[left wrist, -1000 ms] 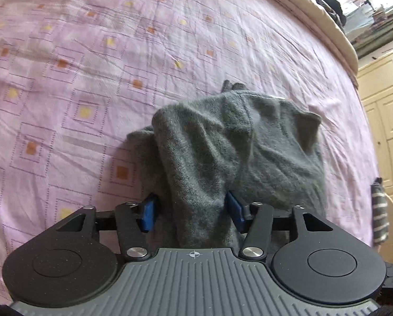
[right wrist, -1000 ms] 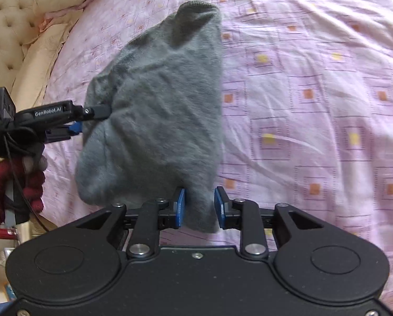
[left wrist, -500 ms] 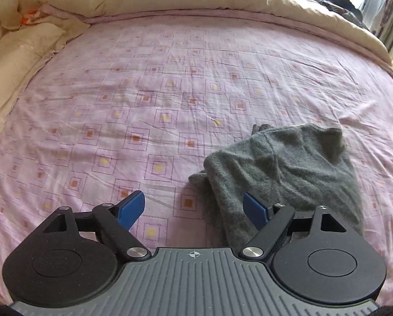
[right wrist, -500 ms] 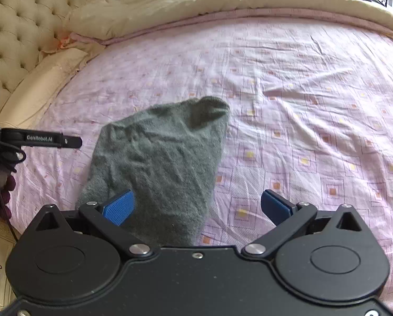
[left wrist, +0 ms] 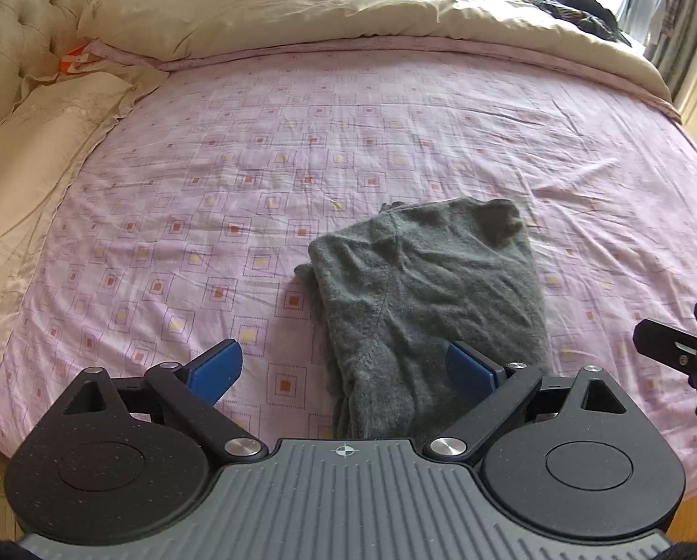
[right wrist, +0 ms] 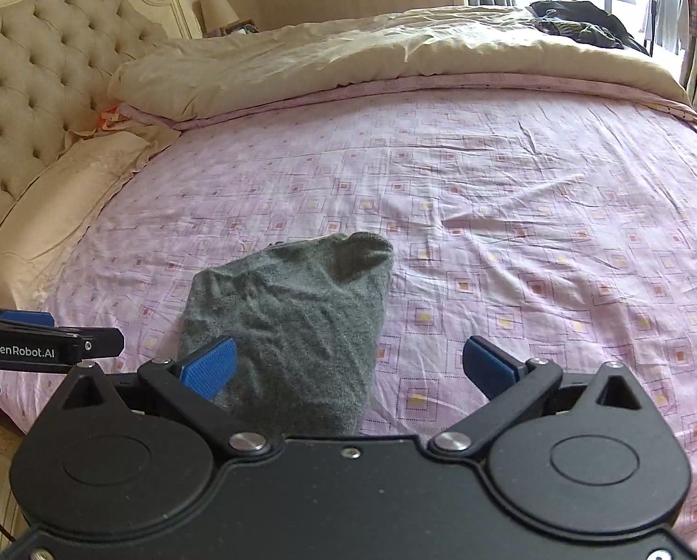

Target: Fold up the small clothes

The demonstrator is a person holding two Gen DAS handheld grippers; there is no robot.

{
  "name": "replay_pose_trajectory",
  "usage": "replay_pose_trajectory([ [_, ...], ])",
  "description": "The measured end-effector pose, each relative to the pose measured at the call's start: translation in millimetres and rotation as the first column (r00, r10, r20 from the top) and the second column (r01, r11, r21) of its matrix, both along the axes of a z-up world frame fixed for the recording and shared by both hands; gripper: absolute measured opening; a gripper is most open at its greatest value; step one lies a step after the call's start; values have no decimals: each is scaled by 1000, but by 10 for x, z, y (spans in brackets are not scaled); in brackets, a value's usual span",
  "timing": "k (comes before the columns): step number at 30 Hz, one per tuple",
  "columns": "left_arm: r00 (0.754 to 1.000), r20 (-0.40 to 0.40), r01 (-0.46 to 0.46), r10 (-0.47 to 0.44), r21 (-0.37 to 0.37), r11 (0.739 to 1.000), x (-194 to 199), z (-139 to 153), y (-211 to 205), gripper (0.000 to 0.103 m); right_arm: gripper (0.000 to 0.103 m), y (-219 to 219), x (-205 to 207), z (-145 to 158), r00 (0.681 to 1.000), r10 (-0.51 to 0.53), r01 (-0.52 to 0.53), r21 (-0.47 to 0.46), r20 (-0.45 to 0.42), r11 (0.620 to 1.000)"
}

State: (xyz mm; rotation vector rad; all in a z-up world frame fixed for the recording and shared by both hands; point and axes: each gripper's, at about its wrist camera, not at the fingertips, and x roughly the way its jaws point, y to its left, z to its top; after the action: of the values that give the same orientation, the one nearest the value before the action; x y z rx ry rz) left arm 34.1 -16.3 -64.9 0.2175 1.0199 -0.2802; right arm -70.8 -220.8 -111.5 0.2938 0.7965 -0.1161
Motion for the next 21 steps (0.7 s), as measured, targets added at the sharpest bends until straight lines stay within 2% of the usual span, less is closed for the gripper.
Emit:
replay_pose_trajectory([
  [5, 999, 19, -41, 40, 41, 998, -113, 93, -3, 95, 102, 7, -76, 87, 999, 19, -20, 35, 30, 999],
  [10, 999, 15, -44, 42, 95, 995, -173, 119, -4, 95, 102, 100, -126, 192, 999, 17, -15, -37, 47, 999],
  [12, 999, 15, -34, 33, 89, 995, -213, 132, 9, 95, 102, 107, -143, 231, 999, 4, -2, -53, 44, 999],
  [18, 1000, -9, -17, 18, 59, 998, -338, 145, 36, 94, 102, 33, -141, 255, 999, -44, 43, -25, -16, 999],
  [21, 1000, -16, -8, 9, 50, 999, -392, 145, 27, 94, 102, 62, -163, 257, 998, -48, 46, -54, -38, 997],
])
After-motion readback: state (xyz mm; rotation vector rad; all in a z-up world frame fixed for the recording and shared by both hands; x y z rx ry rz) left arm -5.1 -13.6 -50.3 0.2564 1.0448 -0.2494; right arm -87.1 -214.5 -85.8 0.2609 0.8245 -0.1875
